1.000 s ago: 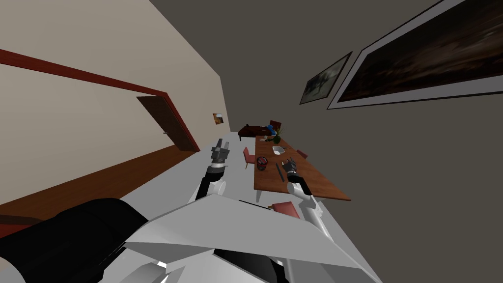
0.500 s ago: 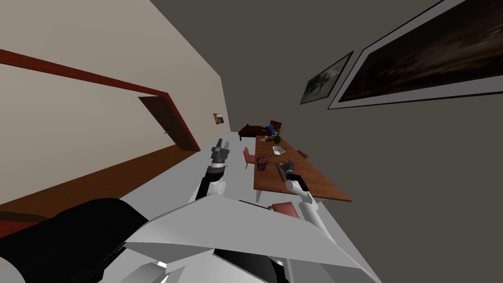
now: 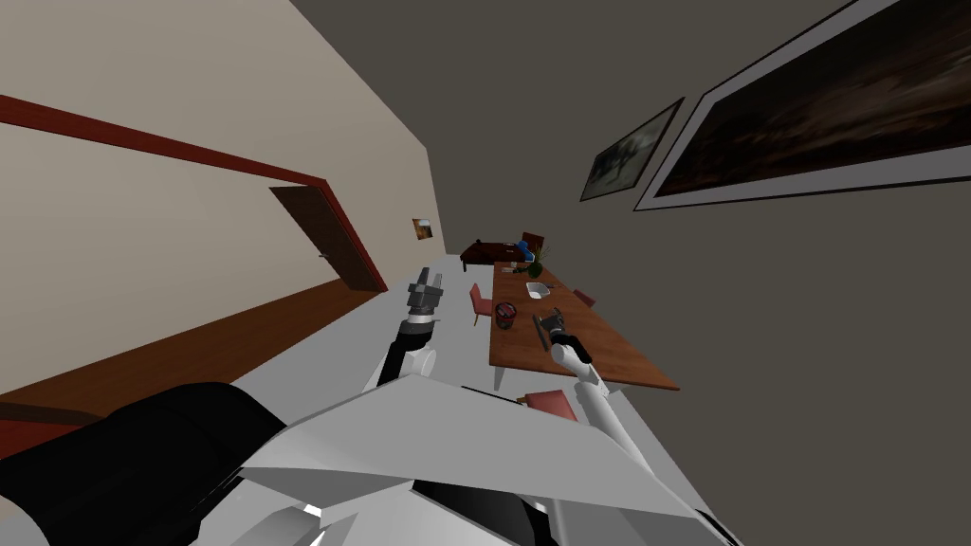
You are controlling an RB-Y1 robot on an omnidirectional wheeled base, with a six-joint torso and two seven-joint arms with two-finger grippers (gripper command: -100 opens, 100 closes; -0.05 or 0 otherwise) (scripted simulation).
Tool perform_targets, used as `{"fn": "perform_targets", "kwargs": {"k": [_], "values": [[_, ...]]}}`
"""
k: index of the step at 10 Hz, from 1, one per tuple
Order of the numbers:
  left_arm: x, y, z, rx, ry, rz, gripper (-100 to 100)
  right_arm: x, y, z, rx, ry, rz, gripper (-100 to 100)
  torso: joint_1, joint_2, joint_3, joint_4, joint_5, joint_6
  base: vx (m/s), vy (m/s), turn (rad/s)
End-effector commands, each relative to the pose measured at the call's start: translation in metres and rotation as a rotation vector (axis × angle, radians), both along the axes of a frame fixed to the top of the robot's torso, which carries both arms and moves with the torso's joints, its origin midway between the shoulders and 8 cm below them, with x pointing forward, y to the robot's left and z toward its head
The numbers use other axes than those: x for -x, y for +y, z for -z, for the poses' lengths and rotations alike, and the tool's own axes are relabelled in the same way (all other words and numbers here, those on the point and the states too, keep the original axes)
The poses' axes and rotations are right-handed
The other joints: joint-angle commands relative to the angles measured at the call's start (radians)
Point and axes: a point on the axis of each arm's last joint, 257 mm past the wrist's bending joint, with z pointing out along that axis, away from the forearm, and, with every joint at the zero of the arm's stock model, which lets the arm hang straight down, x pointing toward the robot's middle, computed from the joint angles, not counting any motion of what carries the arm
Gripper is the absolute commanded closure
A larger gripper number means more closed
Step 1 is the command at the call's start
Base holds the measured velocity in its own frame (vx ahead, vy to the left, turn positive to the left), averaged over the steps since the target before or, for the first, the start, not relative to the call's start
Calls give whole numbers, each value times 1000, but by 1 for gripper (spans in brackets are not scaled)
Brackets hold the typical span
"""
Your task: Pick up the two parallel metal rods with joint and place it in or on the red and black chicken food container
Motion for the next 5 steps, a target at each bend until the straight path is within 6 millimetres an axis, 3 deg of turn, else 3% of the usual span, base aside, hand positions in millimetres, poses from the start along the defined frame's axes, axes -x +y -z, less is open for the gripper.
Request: {"fn": "perform_targets", "kwargs": {"k": [1, 3, 4, 5], "values": [[0, 0, 0, 0, 0, 0, 0, 2, -3, 21, -34, 53, 8, -100, 0, 0, 0, 0, 0, 0, 1, -14, 12], [0, 0, 0, 0, 0, 0, 0, -6, -1, 25, -92, 74, 10, -100, 0, 0, 0, 0, 0, 0, -1, -9, 3], [0, 0, 0, 0, 0, 0, 0, 0, -4, 41, -93, 108, 18, -100, 0, 0, 0, 0, 0, 0, 0, -12, 14], [0, 0, 0, 0, 0, 0, 0, -9, -2, 40, -149, 120, 19, -100, 0, 0, 0, 0, 0, 0, -2, -14, 7]]}}
